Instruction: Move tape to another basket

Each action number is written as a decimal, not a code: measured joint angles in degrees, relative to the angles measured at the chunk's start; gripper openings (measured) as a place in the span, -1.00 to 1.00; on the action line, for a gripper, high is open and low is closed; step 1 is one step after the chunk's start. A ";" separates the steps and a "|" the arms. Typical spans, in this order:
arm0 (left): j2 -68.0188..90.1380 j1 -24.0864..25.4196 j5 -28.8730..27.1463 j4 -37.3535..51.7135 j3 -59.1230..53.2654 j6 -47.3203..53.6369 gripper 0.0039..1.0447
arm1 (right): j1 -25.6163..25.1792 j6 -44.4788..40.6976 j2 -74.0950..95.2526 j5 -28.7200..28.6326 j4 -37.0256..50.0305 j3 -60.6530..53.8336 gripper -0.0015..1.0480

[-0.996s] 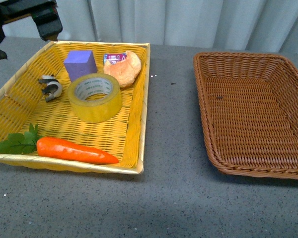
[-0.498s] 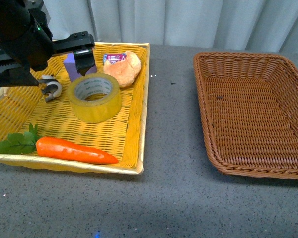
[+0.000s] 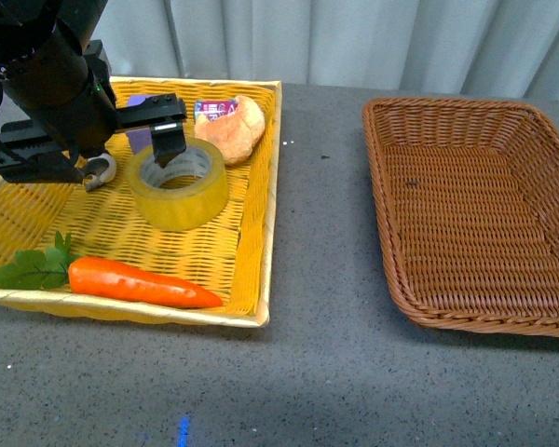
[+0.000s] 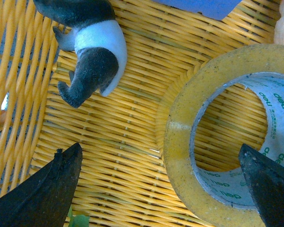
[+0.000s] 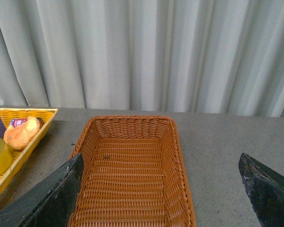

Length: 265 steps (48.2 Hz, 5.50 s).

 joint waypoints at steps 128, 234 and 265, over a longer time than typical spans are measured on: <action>2.56 -14.95 26.99 -2.16 28.98 44.68 -0.71 | 0.00 0.00 0.00 0.00 0.00 0.00 0.82; 2.64 -16.04 18.88 -3.89 29.83 53.24 -0.71 | 7.32 -2.99 111.49 -19.52 -17.00 83.97 -0.38; -9.64 -7.37 1.09 22.53 11.45 42.53 0.87 | 0.92 0.68 119.64 -8.37 -18.34 84.94 -0.72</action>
